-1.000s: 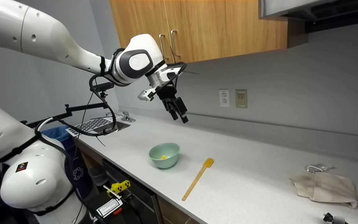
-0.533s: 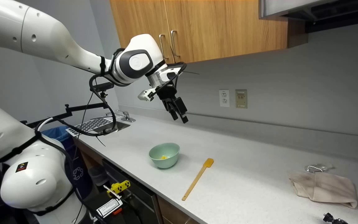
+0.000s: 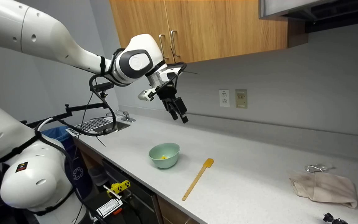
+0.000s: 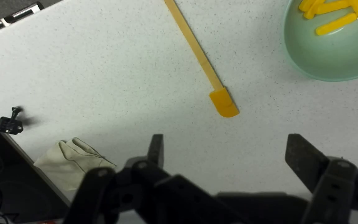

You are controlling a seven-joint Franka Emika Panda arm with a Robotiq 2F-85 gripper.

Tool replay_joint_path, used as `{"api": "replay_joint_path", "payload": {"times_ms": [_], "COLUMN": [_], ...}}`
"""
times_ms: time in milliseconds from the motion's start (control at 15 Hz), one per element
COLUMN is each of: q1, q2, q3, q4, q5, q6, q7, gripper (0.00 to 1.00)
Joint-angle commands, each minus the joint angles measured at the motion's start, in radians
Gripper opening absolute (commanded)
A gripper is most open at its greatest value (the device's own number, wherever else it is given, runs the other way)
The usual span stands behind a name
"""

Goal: Use the spatula to stir the contents in the bowl

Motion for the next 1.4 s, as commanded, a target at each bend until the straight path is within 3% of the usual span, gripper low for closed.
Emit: {"api": "replay_joint_path", "payload": {"times_ms": [0,1333], "q1": [0.010,0.016], "q2": [0.000,0.001], "q3": [-0.009,-0.015], "q4": [0.002,-0.003], "q5": [-0.005,-0.002], "q6": [-0.004,-0.016], "q7": [0.003,-0.008], "gripper": [1.00,1.00]}}
